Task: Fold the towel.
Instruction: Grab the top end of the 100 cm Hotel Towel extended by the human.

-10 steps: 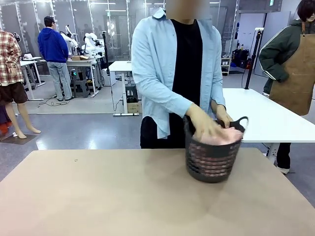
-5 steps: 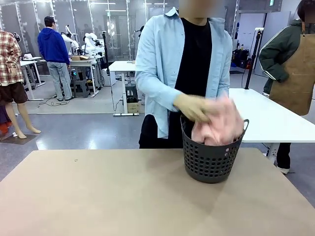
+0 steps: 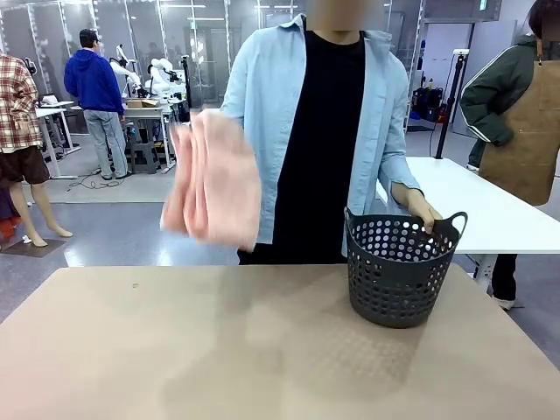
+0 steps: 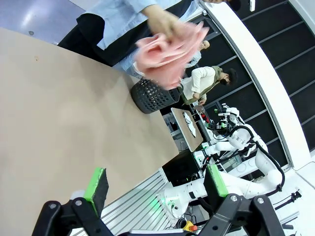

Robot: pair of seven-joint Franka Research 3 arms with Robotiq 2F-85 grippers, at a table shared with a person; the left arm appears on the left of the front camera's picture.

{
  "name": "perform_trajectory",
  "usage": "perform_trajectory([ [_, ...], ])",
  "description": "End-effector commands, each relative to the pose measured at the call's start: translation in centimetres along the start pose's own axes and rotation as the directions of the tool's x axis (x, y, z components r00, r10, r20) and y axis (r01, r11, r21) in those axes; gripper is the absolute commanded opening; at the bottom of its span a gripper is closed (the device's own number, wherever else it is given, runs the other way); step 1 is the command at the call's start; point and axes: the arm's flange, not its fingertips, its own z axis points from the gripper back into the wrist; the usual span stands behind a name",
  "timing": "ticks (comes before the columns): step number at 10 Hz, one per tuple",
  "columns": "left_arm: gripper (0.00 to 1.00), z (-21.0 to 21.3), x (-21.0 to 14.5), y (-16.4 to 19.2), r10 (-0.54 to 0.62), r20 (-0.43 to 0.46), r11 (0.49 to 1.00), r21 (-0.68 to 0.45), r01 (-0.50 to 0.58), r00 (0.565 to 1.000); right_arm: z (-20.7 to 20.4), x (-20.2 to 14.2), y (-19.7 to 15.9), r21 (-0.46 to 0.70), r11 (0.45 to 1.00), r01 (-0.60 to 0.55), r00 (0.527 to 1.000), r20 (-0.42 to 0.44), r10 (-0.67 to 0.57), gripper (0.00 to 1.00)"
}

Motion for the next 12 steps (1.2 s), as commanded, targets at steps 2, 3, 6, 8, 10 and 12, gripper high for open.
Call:
perform_trajectory([
  [2,1.00,0.13,0.25,0.03,-0.019,0.012,1.000,-0.020,0.020,1.000,0.03,0.16,-0.01,0.010,1.000,-0.020,1.000,0.009,0.020,1.00],
  [3,1.00,0.13,0.25,0.03,-0.019,0.012,1.000,-0.020,0.020,1.000,0.03,0.16,-0.01,0.010,1.000,-0.020,1.000,0.009,0.020,1.00],
  [6,1.00,0.13,0.25,0.03,-0.019,0.012,1.000,-0.020,0.020,1.000,0.03,0.16,-0.01,0.010,1.000,-0.020,1.000,0.009,0.020,1.00],
  [8,1.00,0.13,0.25,0.03,-0.019,0.012,1.000,-0.020,0.020,1.000,0.03,0.16,-0.01,0.010,1.000,-0.020,1.000,0.009,0.020,1.00],
  [10,1.00,0.13,0.25,0.03,-0.019,0.012,1.000,-0.020,0.020,1.000,0.03,0.16,-0.01,0.010,1.000,-0.020,1.000,0.009,0.020,1.00],
  [12,1.00,0.13,0.25,0.03,-0.019,0.012,1.000,-0.020,0.020,1.000,0.03,0.16,-0.01,0.010,1.000,-0.020,1.000,0.009,0.020,1.00],
])
